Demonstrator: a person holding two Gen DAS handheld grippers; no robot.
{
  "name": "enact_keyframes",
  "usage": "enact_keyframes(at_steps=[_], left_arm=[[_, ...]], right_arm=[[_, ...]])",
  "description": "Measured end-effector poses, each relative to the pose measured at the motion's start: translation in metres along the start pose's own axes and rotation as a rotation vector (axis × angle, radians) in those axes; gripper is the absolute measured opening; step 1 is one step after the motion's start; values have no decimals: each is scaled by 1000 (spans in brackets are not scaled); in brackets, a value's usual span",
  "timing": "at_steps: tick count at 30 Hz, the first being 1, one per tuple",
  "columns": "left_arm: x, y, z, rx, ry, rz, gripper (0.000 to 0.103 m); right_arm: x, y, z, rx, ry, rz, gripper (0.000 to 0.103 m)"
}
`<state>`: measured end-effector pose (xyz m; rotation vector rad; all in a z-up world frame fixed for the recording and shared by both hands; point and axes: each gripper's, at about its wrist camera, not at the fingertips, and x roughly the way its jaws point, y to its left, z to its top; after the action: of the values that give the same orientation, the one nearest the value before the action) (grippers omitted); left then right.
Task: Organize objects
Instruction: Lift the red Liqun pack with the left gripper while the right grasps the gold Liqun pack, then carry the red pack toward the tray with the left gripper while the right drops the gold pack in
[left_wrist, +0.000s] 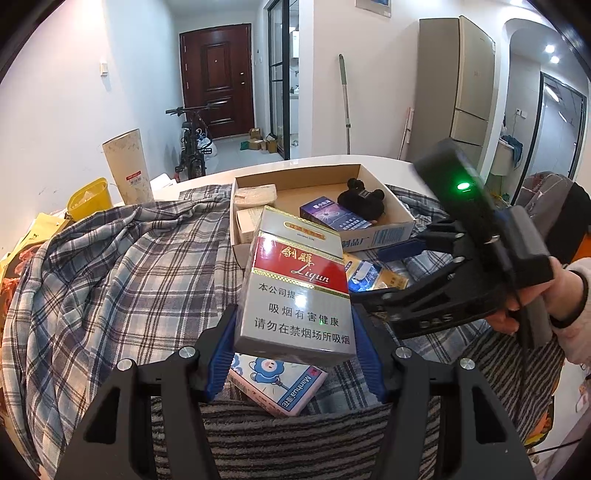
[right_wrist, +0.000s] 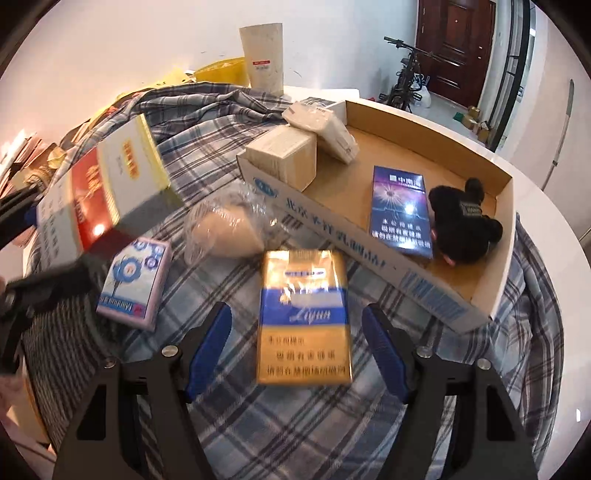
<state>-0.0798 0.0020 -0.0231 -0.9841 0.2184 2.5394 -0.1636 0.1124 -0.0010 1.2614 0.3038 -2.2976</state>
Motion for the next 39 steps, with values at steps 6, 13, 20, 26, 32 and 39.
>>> enact_keyframes(at_steps=[6, 13, 20, 26, 32, 39], left_arm=[[-1, 4, -1, -2, -6, 16, 61], [-1, 11, -3, -35, -3, 13, 61], [-10, 6, 3, -24, -31, 18, 61], [-18, 0, 17, -12, -77, 24, 61], [-20, -5, 37, -29, -121, 25, 61], [-14, -3, 49, -51, -138, 29, 61]], right_arm=[[17, -2, 1, 20, 44, -14, 62], [13, -8, -3, 41, 52, -16, 53], [-21, -7, 3, 42, -29, -21, 53], [-52, -16, 21, 69, -122, -51, 53], [-75, -32, 47, 133, -214, -67, 53], [-45, -47, 73, 180, -198, -96, 53]])
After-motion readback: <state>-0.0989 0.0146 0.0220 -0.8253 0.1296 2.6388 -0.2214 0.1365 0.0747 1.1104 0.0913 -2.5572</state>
